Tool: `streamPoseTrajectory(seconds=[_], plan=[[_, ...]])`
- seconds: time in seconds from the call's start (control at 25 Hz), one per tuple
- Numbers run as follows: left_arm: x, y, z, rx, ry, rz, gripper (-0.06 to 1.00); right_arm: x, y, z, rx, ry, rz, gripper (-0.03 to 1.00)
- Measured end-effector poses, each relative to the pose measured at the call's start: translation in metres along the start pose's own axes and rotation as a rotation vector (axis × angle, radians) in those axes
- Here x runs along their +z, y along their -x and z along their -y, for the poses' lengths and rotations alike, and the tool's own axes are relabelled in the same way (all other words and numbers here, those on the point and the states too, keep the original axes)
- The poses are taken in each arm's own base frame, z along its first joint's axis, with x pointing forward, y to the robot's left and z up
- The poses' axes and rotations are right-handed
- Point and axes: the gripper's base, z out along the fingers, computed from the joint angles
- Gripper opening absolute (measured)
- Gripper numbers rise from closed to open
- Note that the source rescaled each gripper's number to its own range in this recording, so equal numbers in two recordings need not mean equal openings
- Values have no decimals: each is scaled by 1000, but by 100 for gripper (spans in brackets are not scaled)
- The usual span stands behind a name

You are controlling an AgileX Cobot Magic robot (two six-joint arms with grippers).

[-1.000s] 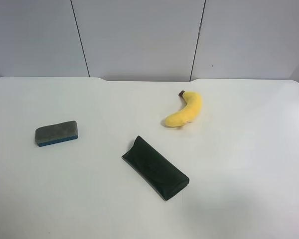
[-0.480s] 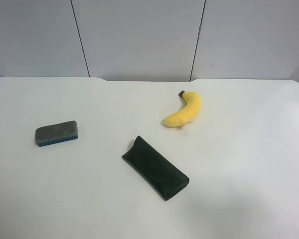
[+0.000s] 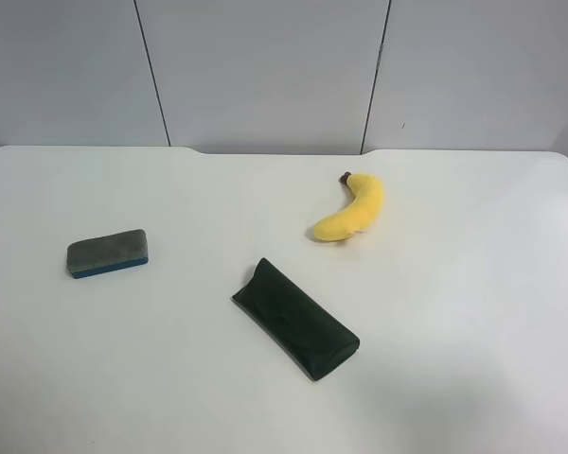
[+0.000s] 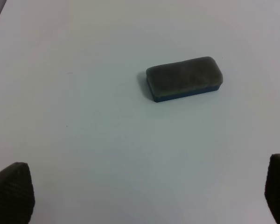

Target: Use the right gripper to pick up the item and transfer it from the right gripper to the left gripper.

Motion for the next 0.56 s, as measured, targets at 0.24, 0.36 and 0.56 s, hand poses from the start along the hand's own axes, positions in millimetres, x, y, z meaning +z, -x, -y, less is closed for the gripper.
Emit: streamPoseTrajectory(seconds=[0.24, 0.36, 0.56], plan=[[0, 0, 0, -1, 0, 0, 100, 0, 0, 0, 0, 0, 0, 100], [0, 0, 0, -1, 0, 0, 100, 0, 0, 0, 0, 0, 0, 100], [0, 0, 0, -1, 0, 0, 100, 0, 0, 0, 0, 0, 0, 100]])
